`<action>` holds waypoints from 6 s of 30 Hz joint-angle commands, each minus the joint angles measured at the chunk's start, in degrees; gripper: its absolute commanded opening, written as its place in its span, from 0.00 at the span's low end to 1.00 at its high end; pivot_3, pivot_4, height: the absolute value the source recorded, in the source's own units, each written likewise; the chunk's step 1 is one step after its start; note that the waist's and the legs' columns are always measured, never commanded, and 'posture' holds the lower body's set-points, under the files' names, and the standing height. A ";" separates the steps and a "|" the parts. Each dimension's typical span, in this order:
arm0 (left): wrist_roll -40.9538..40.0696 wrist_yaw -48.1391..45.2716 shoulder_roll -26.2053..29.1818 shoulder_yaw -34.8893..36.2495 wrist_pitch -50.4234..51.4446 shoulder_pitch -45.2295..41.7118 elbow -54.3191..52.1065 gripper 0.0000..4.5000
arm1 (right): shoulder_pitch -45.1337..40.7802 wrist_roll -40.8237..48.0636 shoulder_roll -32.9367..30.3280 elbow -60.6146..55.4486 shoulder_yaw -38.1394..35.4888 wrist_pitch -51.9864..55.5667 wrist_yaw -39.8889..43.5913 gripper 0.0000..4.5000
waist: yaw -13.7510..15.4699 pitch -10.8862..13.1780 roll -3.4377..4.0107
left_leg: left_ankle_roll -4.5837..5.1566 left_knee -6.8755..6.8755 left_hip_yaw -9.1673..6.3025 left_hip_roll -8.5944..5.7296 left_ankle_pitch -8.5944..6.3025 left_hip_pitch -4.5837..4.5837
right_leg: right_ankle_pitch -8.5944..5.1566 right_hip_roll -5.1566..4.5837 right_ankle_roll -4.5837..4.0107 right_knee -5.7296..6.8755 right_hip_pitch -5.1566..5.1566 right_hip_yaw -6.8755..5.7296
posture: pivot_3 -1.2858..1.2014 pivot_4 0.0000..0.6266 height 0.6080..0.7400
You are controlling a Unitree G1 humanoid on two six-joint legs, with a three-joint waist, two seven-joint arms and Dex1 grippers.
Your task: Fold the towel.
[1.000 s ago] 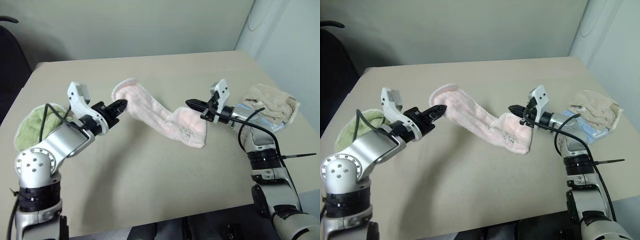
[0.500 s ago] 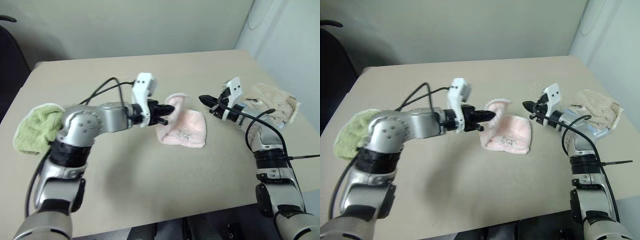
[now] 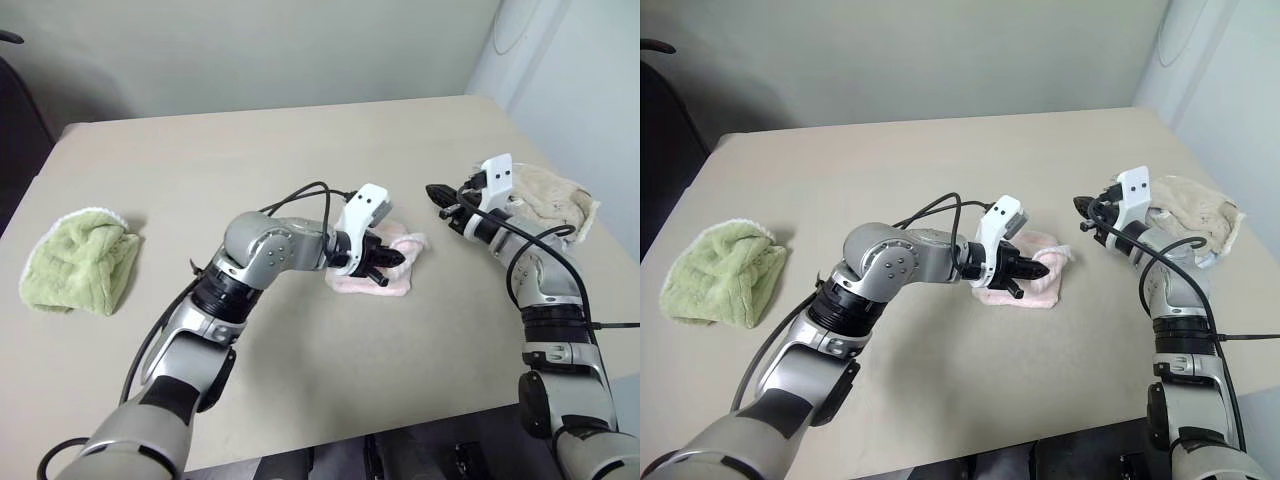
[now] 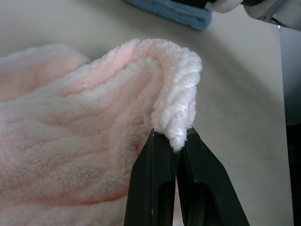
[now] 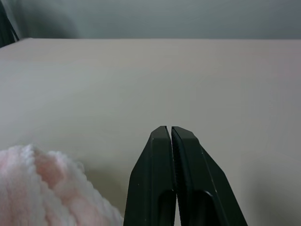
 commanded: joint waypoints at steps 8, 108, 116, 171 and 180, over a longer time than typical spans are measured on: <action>-2.11 -1.49 -6.65 15.88 3.26 1.48 -1.89 0.83 | -1.04 1.26 -0.42 -2.67 -0.53 0.25 -0.17 0.03 | 0.05 0.00 0.00 | 0.12 0.53 0.00 0.00 -0.03 -0.12 | 0.08 -0.01 0.13 0.05 0.03 0.00 | 0.52 0.24 1.00; 13.41 -10.82 -14.13 31.14 -1.06 1.07 27.66 0.25 | 5.52 5.83 -3.90 -13.25 3.62 6.17 4.69 0.00 | 2.12 -0.21 -0.09 | 0.84 0.99 0.15 -0.25 0.00 -0.08 | 0.59 -0.26 0.86 -0.45 0.59 0.18 | 0.52 0.24 1.00; 11.42 -8.29 -16.22 35.26 -0.76 3.10 22.69 0.00 | 4.70 6.21 -3.03 -12.28 2.02 4.91 3.30 0.00 | 2.00 -0.21 -0.09 | 0.84 0.97 0.16 -0.25 0.00 -0.11 | 0.59 -0.26 0.86 -0.49 0.57 0.19 | 0.52 0.24 1.00; -18.57 30.89 16.26 90.60 -12.78 36.76 -1.31 0.99 | -5.35 3.93 2.17 4.87 0.01 -6.17 -1.31 0.00 | -1.37 -0.17 -0.18 | 0.45 0.50 0.12 -0.06 0.24 -0.22 | 0.87 -0.12 0.36 -0.47 -0.04 -0.01 | 0.52 0.24 1.00; -27.51 12.49 13.86 85.91 -8.51 62.60 -19.13 0.99 | -5.81 3.53 3.09 5.57 0.70 -6.02 -0.19 0.00 | -1.64 -0.18 -0.20 | 0.40 0.37 0.14 -0.05 0.20 -0.21 | 0.83 -0.09 0.30 -0.56 -0.06 0.01 | 0.52 0.24 1.00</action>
